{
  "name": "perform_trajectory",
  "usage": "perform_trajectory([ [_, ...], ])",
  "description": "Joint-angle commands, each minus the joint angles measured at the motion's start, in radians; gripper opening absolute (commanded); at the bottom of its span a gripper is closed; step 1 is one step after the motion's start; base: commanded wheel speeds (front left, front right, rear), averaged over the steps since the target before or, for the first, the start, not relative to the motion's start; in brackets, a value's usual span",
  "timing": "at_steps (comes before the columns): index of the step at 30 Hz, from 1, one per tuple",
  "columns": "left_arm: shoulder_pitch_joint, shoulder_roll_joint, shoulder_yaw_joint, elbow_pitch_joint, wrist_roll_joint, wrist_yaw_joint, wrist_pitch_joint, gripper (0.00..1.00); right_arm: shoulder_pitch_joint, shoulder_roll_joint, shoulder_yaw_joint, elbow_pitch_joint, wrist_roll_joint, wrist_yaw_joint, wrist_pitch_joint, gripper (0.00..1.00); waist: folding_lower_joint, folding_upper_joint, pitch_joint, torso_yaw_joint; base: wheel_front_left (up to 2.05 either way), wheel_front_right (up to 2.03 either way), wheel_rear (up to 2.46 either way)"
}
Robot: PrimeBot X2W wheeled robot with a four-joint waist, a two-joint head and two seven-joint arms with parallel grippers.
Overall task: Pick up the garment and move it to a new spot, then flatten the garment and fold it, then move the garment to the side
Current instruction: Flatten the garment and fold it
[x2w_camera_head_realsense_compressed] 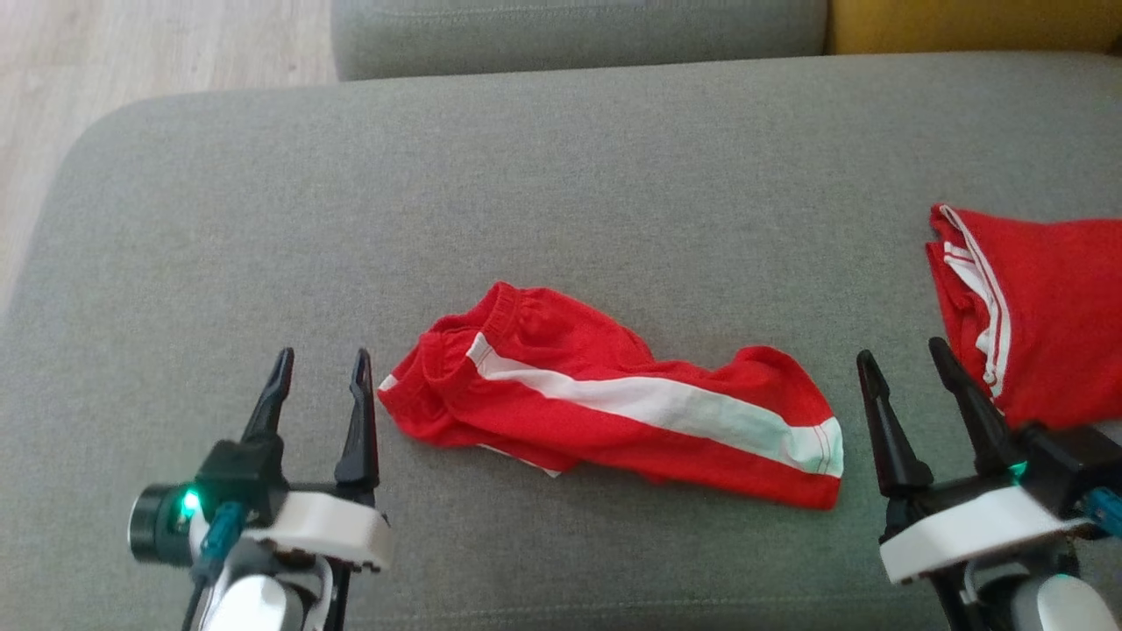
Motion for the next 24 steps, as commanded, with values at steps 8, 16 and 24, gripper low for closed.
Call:
perform_trajectory([
  [8,-0.010,0.029,0.028,-0.057,0.004,0.018,0.011,1.00,0.011,0.008,0.018,-0.070,-0.012,-0.001,0.021,1.00,0.0000,-0.0001,0.001,0.006,0.00,0.00,0.00],
  [16,-0.031,0.040,0.015,-0.068,0.013,0.014,0.014,1.00,0.009,0.009,0.018,-0.079,-0.003,-0.001,0.029,1.00,0.0000,-0.0001,0.011,0.012,0.00,0.00,0.00],
  [24,-0.200,0.043,-0.089,-0.045,-0.005,-0.125,0.180,1.00,-0.012,0.007,0.028,-0.074,0.005,-0.001,0.040,1.00,0.0000,-0.0001,0.060,0.005,0.00,0.00,0.00],
])
